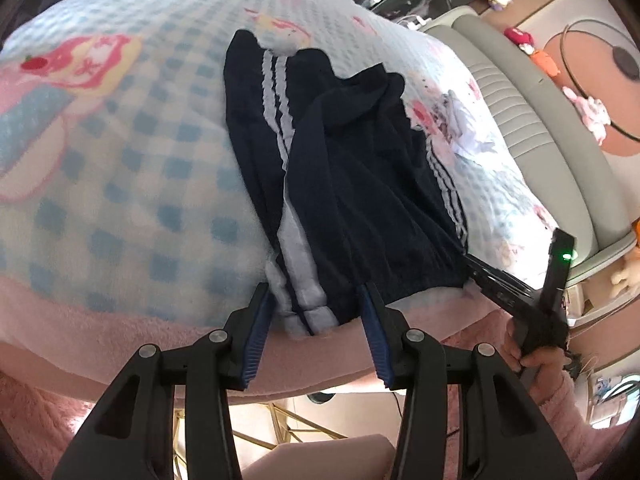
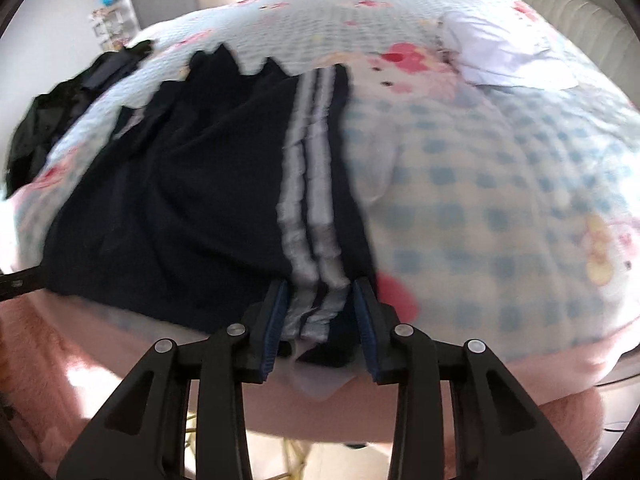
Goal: Fold clothes
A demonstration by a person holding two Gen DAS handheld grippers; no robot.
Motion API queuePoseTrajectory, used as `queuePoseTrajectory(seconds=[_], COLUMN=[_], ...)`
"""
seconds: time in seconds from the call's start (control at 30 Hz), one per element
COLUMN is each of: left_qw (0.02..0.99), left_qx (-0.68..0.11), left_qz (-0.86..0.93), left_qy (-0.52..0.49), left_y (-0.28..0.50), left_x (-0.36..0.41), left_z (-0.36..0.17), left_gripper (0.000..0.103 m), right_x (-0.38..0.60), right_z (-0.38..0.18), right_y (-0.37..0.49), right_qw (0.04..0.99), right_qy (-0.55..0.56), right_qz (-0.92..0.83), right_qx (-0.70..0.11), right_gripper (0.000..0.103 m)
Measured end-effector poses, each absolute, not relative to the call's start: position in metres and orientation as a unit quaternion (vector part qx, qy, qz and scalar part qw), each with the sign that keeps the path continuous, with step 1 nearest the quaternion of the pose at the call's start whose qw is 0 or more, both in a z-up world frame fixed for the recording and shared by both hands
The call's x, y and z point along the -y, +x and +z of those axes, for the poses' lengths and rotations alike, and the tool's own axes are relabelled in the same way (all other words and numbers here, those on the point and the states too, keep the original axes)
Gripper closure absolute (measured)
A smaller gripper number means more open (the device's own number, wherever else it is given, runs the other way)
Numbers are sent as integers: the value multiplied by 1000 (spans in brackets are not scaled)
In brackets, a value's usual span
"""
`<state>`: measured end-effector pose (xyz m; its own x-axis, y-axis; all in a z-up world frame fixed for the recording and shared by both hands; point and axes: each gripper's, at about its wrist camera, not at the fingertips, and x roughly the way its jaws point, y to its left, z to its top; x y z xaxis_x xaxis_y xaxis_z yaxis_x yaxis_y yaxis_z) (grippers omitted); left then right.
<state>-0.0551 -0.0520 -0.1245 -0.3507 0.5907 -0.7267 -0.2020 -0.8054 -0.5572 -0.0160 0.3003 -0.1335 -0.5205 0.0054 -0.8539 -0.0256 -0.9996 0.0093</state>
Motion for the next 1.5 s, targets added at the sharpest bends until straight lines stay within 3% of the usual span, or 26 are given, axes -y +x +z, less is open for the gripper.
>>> queuePoseTrajectory(seconds=[0.17, 0.33, 0.43, 0.53, 0.63, 0.7, 0.8, 0.83, 0.93, 0.97, 1.03, 1.23, 1.37, 1.5], left_qw=[252, 277, 284, 286, 275, 270, 266, 263, 249, 247, 251, 261, 284, 270], left_qx=[204, 246, 282, 308, 287, 264, 263, 275, 281, 274, 269, 297, 357, 347], left_qz=[792, 768, 754, 746, 750, 759, 757, 751, 760, 770, 782, 749, 727, 744], left_qy=[-517, -523, -520, -517, -529, -531, -536, -540, -531, -520, -503, -531, -514, -503], left_y=[-57, -64, -67, -70, -76, -76, -79, -82, -83, -81, -77, -76, -73, -72], left_x=[53, 51, 55, 62, 56, 50, 49, 51, 62, 65, 69, 76, 90, 101], left_z=[-132, -140, -144, -148, -152, -148, -151, -154, -146, -139, -126, -145, -147, -141], left_gripper=[56, 55, 50, 50, 52, 55, 55, 58, 84, 85, 85, 81, 55, 58], right_x=[-327, -330, -325, -320, -321, -319, -304, -299, -304, -306, -310, -325, -324, -321], right_z=[-136, -117, -120, -130, -132, -132, -136, -139, -152, -147, -136, -158, -145, -131], right_y=[-15, 1, 4, -1, -9, -16, -22, -24, -33, -33, -32, -28, -23, -18], right_qw=[64, -27, -60, -58, -80, -119, -109, -100, -86, -88, -94, -84, -90, -95], right_qy=[-493, -484, -487, -504, -506, -503, -519, -527, -538, -533, -517, -532, -519, -509], right_qz=[867, 866, 860, 850, 838, 828, 830, 830, 817, 818, 823, 801, 807, 815], right_qx=[-30, -120, -137, -144, -185, -216, -170, -151, -188, -199, -215, -260, -266, -259], right_gripper=[75, 70, 61, 60, 60, 65, 66, 66, 67, 74, 84, 79, 78, 74])
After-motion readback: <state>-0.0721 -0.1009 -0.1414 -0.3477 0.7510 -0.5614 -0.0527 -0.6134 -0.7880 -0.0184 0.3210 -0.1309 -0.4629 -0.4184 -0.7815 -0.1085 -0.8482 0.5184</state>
